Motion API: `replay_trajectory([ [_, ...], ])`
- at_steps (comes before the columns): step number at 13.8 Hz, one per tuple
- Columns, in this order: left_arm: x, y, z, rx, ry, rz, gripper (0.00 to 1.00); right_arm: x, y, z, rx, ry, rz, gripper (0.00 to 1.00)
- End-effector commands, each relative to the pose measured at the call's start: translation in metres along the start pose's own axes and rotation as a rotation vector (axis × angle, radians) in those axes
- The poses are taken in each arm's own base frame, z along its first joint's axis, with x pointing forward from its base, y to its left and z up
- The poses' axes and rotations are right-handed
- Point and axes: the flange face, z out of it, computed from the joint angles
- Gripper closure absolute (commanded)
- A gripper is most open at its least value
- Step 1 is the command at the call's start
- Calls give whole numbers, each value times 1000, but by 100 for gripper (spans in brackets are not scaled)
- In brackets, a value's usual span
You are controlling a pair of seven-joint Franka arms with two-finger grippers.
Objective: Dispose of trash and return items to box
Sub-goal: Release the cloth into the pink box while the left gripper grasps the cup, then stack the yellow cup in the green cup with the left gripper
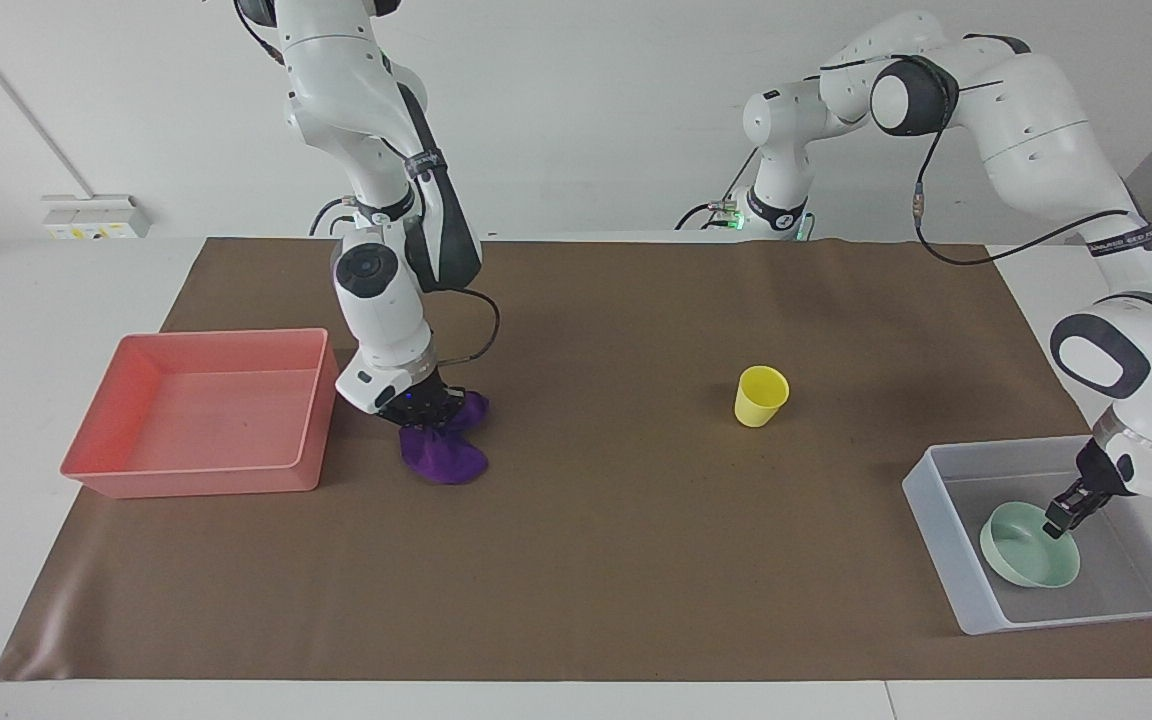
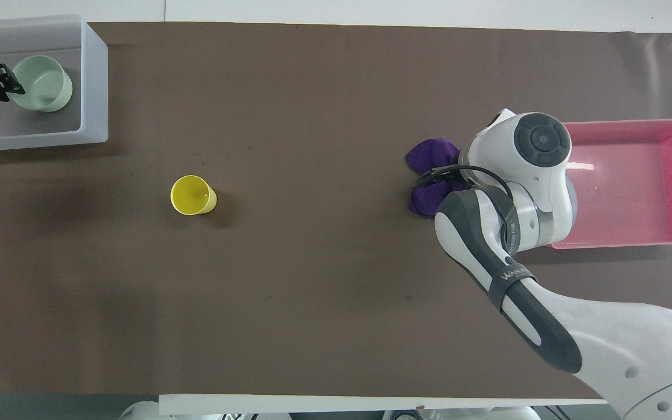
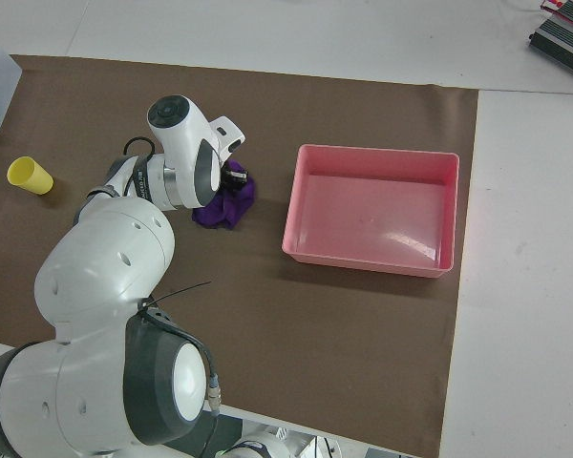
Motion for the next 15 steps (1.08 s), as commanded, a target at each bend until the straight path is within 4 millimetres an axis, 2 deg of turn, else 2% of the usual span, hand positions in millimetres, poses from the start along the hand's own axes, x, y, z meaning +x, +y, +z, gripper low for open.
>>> replay_trajectory([
  [1, -19, 44, -111, -1, -55, 67, 0, 3, 13, -75, 24, -15, 35, 100],
  [2, -36, 67, -137, -8, -110, 88, 0, 1, 23, -94, 21, -15, 46, 100],
  [3, -60, 93, -152, 9, -186, 131, 0, -3, 41, -115, 22, -7, 64, 100],
  [4, -90, 119, -159, 43, -253, 190, 0, -9, 56, -135, 26, 2, 86, 100],
  [5, -122, 146, -154, 68, -314, 228, 0, -14, 64, -148, 27, 4, 96, 100],
  [6, -156, 170, -147, 80, -356, 252, 0, -20, 75, -161, 26, 8, 105, 100],
  [8, -221, 206, -123, 76, -355, 309, 0, -31, 115, -172, 26, -29, 120, 100],
  [10, -262, 198, -75, 24, -224, 321, 0, -42, 166, -171, 23, -47, 62, 100],
  [11, -283, 204, -54, 8, -192, 343, 1, -48, 187, -169, 23, -52, 65, 100],
  [12, -302, 212, -35, 7, -186, 328, 30, -53, 202, -163, 25, -61, 72, 100],
  [13, -310, 213, -26, 9, -179, 271, 96, -58, 216, -155, 23, -66, 78, 100],
  [15, -311, 215, -22, 5, -168, 253, 100, -67, 249, -134, 17, -64, 85, 100],
])
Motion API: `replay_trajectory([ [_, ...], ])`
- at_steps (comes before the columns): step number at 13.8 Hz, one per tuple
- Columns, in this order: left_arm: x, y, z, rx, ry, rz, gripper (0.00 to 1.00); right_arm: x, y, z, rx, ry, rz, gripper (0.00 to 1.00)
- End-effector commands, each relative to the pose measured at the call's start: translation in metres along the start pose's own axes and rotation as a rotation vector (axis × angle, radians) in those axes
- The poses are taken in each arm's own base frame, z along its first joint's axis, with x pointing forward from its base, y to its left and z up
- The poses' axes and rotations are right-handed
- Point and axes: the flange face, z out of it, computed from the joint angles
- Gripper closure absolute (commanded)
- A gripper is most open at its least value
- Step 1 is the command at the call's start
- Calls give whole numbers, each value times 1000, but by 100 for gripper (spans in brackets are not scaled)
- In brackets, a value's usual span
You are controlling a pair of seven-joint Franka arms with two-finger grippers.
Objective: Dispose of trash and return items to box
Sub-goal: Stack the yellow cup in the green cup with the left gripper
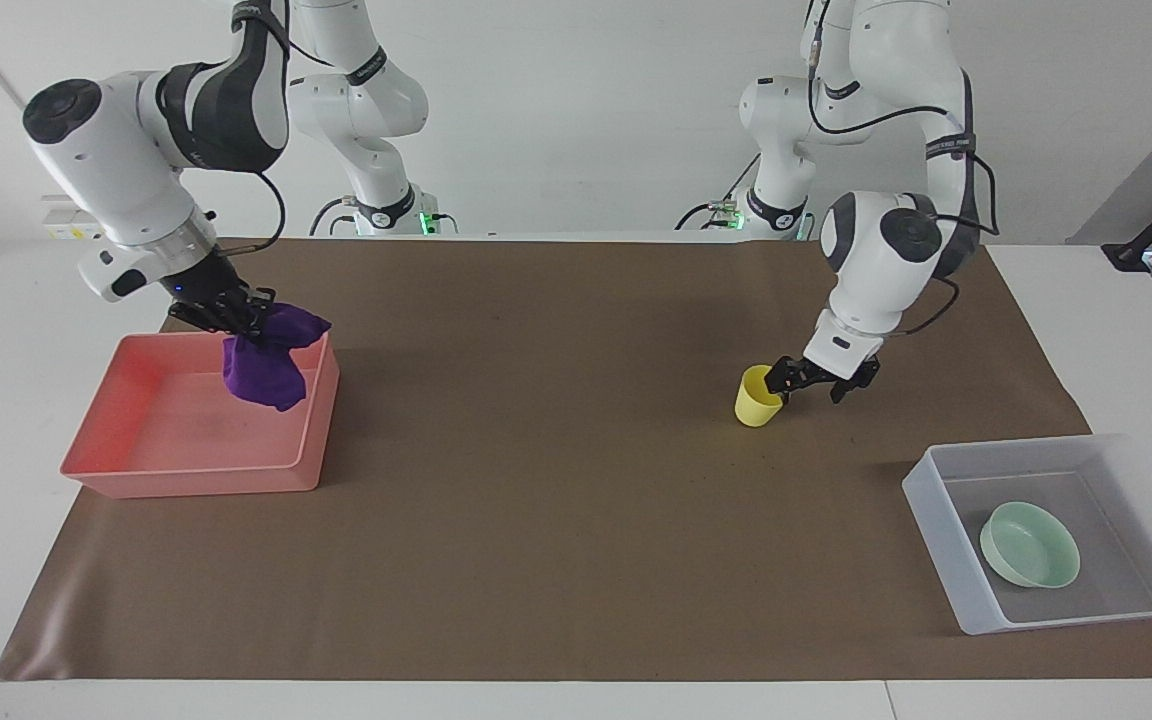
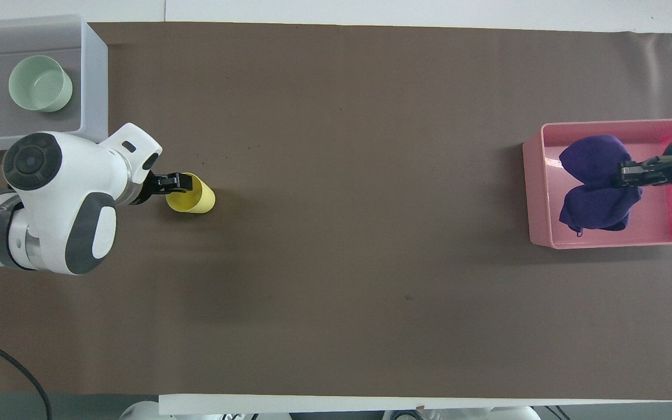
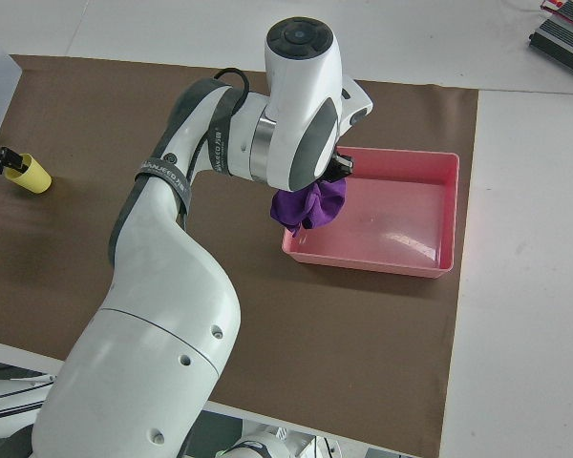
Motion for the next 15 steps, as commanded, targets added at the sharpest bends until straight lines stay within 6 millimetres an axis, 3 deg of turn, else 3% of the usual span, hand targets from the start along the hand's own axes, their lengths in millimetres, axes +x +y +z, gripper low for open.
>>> replay_trajectory([
  [1, -9, 0, -7, -3, 36, -30, 100, -10, 33, 32, -15, 11, -21, 100],
  [4, -7, 1, -8, -2, 33, -35, 100, -5, 49, 73, -21, 5, -27, 99],
  [5, 0, 3, -17, -5, 40, -39, 100, 0, 52, 86, -26, 7, -24, 96],
  [6, 13, 2, -30, -3, 33, -53, 100, 4, 51, 93, -30, 10, -28, 94],
  [8, 55, -11, -82, 8, 10, -97, 100, 11, 46, 99, -39, 33, -39, 84],
  [9, 93, -36, -108, 24, -28, -153, 100, 12, 46, 101, -40, 31, -36, 73],
  [10, 128, -69, -135, 27, -12, -209, 100, 12, 45, 100, -38, 22, -38, 52],
  [11, 153, -108, -150, 28, 28, -262, 100, 13, 45, 100, -37, 19, -41, 44],
  [13, 188, -186, -134, 24, 103, -282, 100, 15, 42, 94, -35, 14, -43, 25],
  [15, 231, -246, -111, 5, 152, -310, 100, 19, 33, 71, -25, -14, -56, 20],
])
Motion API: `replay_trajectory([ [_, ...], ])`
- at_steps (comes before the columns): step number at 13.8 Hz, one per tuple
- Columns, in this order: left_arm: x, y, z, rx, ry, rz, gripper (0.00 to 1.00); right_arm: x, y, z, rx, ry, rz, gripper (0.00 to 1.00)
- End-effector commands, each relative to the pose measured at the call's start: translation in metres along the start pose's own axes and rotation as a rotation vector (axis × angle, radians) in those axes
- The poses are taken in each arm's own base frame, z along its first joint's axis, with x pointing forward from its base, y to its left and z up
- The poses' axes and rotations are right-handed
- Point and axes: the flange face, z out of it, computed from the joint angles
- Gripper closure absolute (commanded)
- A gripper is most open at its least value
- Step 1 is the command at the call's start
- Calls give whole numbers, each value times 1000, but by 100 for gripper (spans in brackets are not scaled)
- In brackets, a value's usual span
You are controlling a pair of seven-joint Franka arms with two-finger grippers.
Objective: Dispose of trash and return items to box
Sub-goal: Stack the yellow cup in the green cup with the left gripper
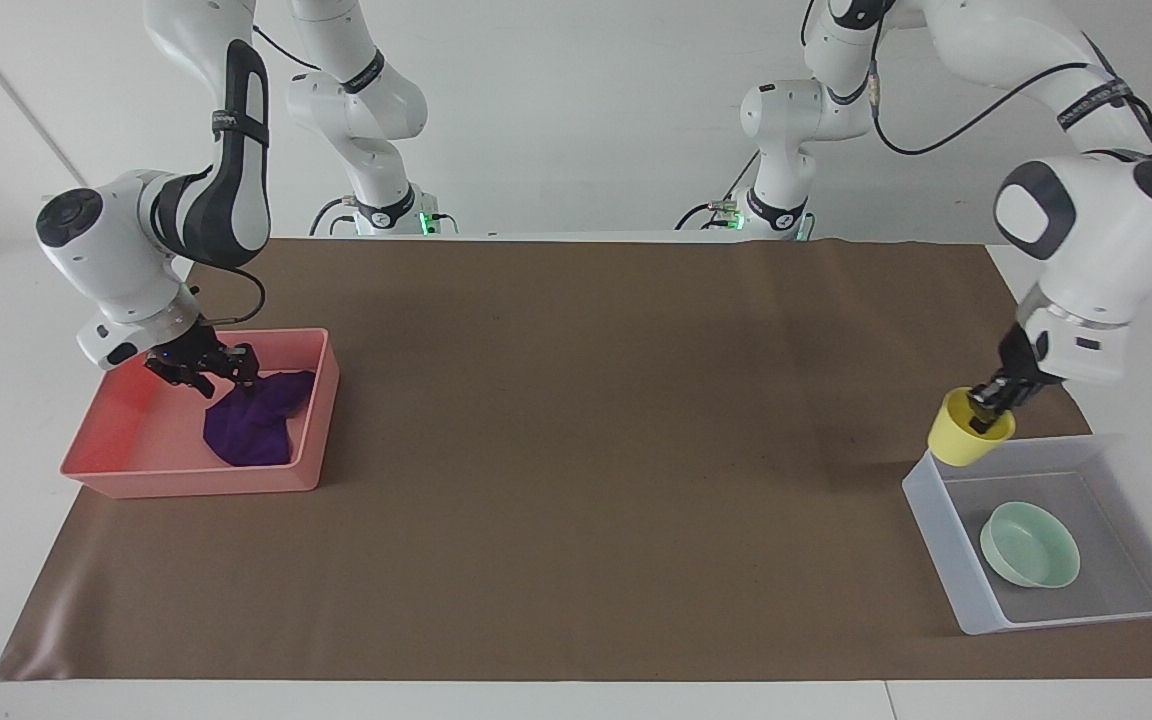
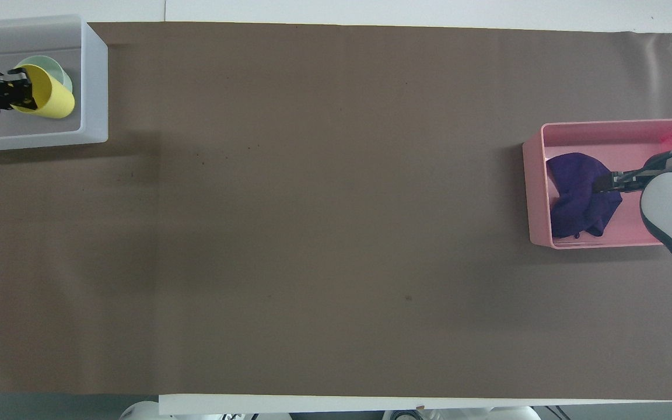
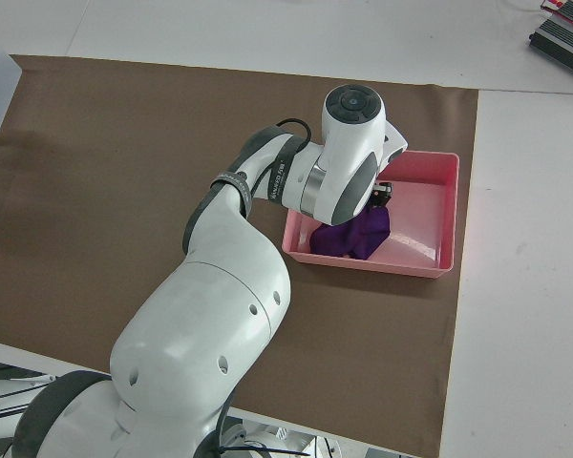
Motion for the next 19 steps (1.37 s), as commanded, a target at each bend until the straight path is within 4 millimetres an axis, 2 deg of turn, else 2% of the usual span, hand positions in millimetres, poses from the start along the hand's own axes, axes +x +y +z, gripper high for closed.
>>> replay_trajectory([
  [1, 67, -24, 66, -23, 27, 6, 100, 8, -17, -39, 6, -32, -38, 17],
  [2, 73, -27, 87, -25, 49, 13, 100, 11, -33, -53, 11, -37, -63, 16],
  [3, 77, -39, 97, -26, 69, -5, 100, 11, -45, -65, 15, -38, -75, 16],
  [5, 73, -38, 114, -25, 80, -2, 98, 8, -74, -104, 15, -32, -65, 13],
  [6, 71, -37, 119, -26, 97, 0, 47, 9, -87, -122, 14, -55, -70, 13],
  [7, 68, -37, 119, -23, 93, 6, 2, 10, -92, -139, 12, -63, -53, 13],
  [9, 57, -13, 102, -28, 94, 32, 0, 9, -114, -163, 11, -78, -62, 13],
  [10, 47, -13, 84, -32, 97, 35, 0, 7, -122, -179, 11, -85, -58, 13],
  [11, 31, -7, 53, -38, 87, 46, 0, 5, -132, -195, 9, -96, -52, 13],
  [14, -40, -2, -36, -37, -82, 84, 0, -2, -140, -228, 22, -101, -57, 4],
  [15, -61, 5, -62, -40, -104, 107, 0, -5, -147, -235, 22, -109, -71, 1],
  [17, -91, 1, -101, -42, -140, 173, 0, -9, -151, -239, 25, -120, -80, 1],
  [19, -89, 7, -131, -20, -139, 332, 0, -16, -161, -241, 25, -120, -97, 0],
])
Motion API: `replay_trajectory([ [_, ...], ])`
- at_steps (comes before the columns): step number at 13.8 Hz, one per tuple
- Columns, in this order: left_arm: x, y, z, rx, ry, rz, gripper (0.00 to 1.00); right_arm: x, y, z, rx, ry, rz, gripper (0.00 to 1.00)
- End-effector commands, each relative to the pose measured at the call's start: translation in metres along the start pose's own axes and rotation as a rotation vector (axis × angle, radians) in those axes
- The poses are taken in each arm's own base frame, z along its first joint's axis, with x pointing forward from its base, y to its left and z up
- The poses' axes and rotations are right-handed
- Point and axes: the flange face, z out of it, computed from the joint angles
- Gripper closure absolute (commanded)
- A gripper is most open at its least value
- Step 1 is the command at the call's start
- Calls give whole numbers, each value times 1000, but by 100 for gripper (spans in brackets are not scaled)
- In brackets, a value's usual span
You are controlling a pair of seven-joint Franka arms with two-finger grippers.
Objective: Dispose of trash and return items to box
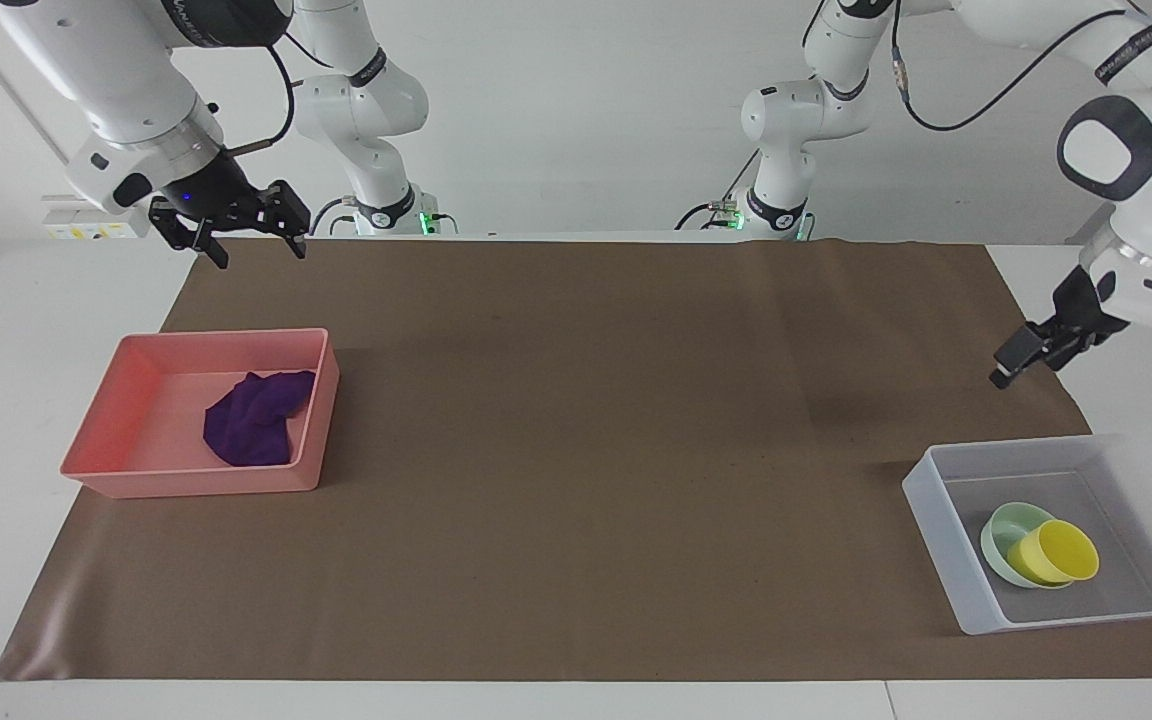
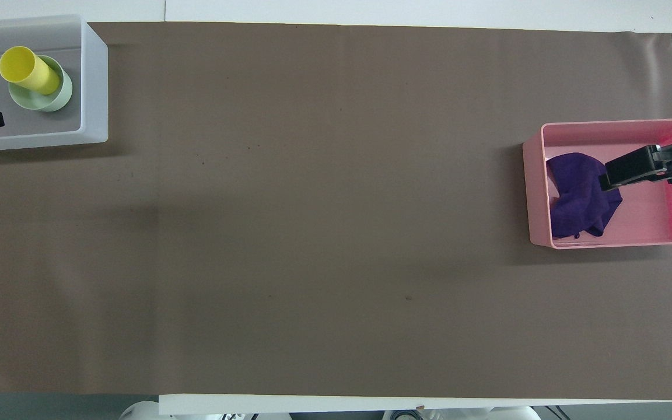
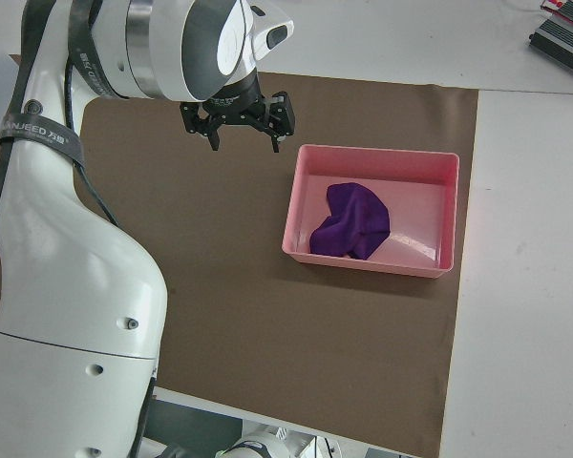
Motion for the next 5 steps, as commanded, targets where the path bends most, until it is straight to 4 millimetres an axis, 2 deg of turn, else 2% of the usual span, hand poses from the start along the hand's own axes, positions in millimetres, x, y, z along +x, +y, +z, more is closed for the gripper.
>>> replay_trajectory([
  [1, -8, 28, -19, 34, -31, 162, 0, -3, -11, 2, 4, -11, -6, 0],
  [2, -6, 52, -19, 63, -40, 211, 0, -4, -12, 2, 4, -13, -11, 0],
  [3, -7, 62, -23, 89, -40, 239, 0, -4, -9, 2, 5, -14, -10, 0],
  [5, -9, 66, -26, 83, -48, 244, 0, -5, -4, 3, 6, -15, 0, 0],
])
